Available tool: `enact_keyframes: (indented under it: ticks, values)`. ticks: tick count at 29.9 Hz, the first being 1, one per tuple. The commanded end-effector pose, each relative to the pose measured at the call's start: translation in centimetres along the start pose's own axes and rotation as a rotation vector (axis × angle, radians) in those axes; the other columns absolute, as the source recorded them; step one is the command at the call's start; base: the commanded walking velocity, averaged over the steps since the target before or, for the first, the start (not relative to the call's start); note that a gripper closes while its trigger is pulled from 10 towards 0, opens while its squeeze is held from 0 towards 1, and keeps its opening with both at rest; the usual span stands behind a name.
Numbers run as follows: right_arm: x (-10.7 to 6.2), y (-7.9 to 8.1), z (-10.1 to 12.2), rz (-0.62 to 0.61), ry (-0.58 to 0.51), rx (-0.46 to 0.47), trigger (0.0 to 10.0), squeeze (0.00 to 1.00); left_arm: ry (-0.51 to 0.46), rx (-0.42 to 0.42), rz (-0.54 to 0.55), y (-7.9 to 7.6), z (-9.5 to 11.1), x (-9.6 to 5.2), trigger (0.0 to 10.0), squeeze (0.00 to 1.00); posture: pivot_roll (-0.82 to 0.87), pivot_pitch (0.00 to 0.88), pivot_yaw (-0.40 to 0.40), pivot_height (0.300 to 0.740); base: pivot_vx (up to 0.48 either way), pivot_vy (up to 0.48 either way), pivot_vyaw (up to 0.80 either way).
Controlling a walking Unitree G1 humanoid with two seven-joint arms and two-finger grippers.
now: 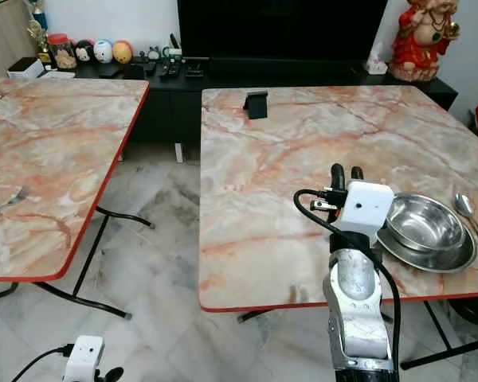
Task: Setting the table
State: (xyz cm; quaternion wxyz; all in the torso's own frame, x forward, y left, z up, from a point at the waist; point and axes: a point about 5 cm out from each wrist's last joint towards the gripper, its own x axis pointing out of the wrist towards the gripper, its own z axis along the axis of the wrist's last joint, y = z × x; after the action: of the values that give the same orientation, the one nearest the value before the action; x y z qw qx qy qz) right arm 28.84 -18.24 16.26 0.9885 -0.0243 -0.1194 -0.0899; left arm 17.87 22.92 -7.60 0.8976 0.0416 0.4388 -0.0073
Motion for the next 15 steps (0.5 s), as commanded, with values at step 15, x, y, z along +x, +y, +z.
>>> enact_keyframes:
  ticks: [15]
  values:
    - [0.17, -0.17, 0.34, -0.011, -0.015, -0.003, 10.0, 0.00, 0.014, 0.002, -0.003, -0.16, -0.11, 0.04, 10.0, 0.00, -0.02, 0.000, -0.021, 0.740, 0.000, 0.270, 0.00]
